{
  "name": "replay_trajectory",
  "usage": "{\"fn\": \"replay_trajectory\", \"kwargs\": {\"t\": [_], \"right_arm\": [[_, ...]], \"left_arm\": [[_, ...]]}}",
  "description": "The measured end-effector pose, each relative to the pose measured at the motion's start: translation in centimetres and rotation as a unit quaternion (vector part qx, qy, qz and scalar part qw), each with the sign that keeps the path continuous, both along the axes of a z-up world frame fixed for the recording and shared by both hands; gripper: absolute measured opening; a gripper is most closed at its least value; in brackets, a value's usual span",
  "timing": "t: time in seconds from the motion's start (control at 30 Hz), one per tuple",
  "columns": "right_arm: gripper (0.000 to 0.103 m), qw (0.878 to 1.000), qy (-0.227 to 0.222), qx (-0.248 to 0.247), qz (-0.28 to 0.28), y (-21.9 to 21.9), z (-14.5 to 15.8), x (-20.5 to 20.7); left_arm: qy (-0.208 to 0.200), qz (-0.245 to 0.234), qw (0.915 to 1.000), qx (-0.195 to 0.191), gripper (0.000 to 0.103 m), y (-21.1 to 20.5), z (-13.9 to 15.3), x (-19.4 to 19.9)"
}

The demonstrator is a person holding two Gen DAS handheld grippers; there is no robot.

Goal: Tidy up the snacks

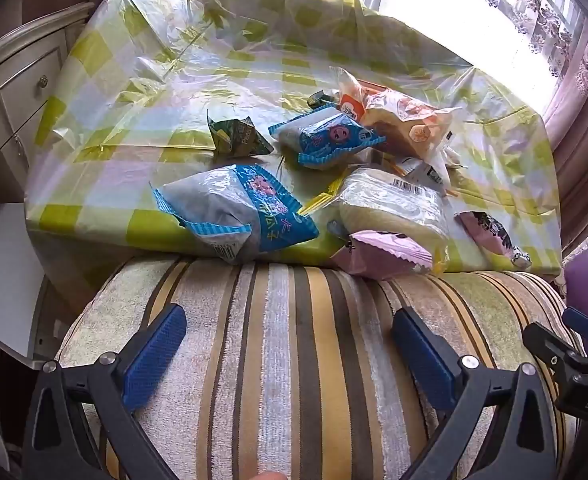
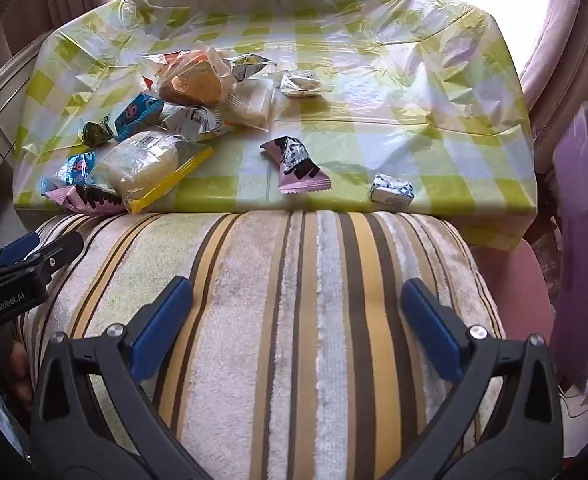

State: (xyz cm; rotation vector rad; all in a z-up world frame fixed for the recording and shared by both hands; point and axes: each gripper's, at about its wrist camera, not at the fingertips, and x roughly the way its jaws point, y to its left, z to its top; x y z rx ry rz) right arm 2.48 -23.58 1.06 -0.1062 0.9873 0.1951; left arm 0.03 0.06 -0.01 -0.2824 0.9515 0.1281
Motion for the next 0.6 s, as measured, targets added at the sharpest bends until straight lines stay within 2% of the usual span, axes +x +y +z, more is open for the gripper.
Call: {"fn": "replay_trajectory", "kwargs": {"t": [0.6], "right_arm": [[0.103, 1.000, 0.004, -0.003, 0.001, 0.09, 0.14, -0.04]], "left_arm": [[0.002, 0.006, 0.9999, 0.012, 0.103, -0.04, 0.08, -0.17]]}}
